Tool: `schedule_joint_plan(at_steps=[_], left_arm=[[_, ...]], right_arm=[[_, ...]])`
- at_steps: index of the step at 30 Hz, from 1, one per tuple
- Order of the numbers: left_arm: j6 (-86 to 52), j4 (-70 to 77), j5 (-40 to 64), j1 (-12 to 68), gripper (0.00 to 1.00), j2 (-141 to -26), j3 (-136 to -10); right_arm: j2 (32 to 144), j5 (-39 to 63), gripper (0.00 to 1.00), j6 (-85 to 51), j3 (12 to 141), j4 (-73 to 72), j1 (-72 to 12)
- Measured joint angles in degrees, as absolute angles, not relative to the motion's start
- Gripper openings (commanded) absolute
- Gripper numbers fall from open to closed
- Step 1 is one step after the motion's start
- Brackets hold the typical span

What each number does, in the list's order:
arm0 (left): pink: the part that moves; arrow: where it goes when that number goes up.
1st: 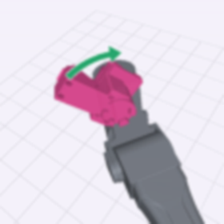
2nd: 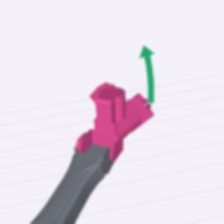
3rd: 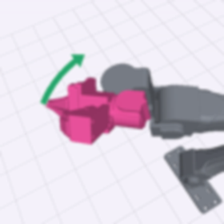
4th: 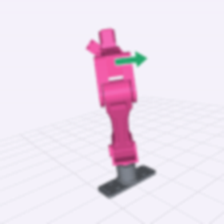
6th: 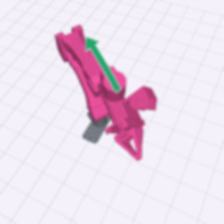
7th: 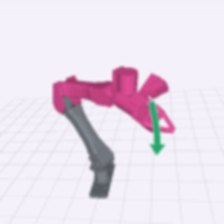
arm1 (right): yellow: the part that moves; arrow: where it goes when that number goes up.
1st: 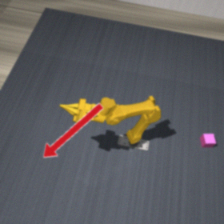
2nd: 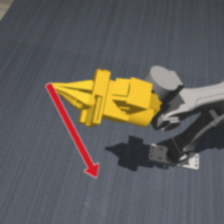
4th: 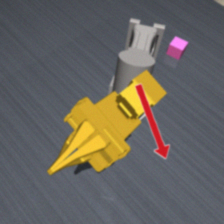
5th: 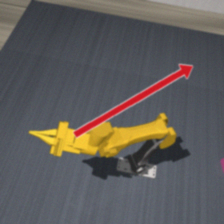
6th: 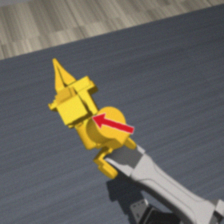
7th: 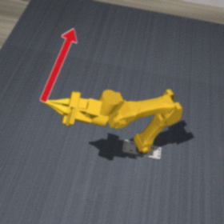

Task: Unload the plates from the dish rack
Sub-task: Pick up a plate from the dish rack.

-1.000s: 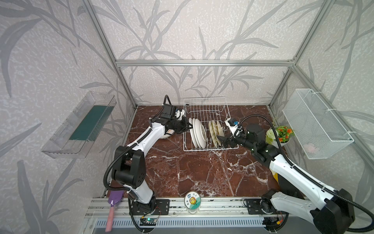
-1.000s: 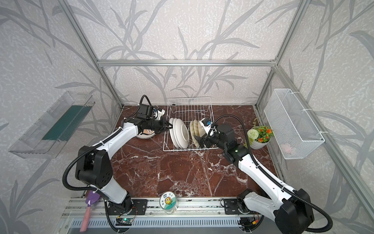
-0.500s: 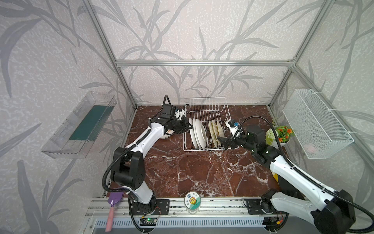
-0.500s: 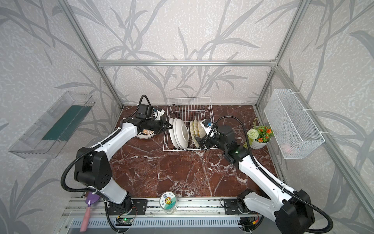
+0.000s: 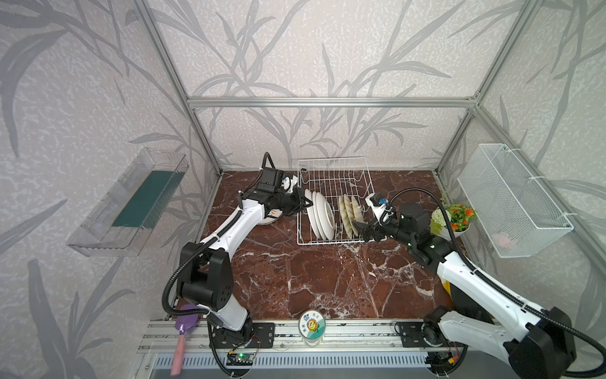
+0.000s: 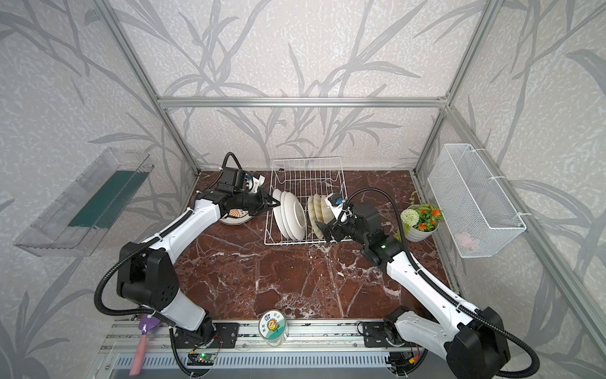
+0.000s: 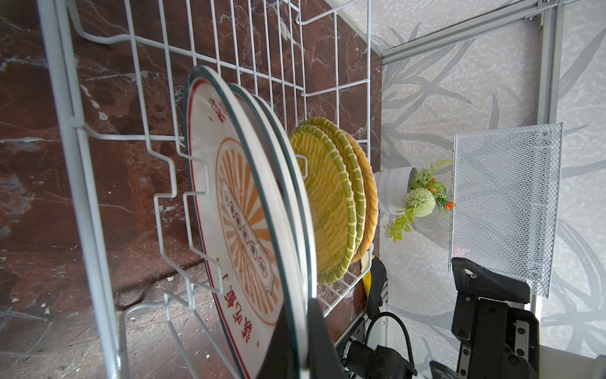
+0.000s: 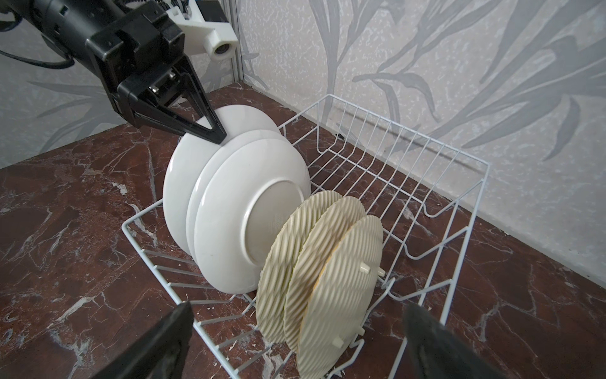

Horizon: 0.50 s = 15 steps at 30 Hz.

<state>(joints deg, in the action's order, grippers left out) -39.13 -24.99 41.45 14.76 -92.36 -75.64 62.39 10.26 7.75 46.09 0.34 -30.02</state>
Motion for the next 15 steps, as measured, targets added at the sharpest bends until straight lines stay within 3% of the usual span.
schedule_joint_plan(at_steps=[15], left_arm=[[-38.15,-27.92,41.47,14.52,0.00,-91.57,-77.76]], right_arm=[[62.37,10.09,0.99,7.14,45.89,-0.34,-30.02]])
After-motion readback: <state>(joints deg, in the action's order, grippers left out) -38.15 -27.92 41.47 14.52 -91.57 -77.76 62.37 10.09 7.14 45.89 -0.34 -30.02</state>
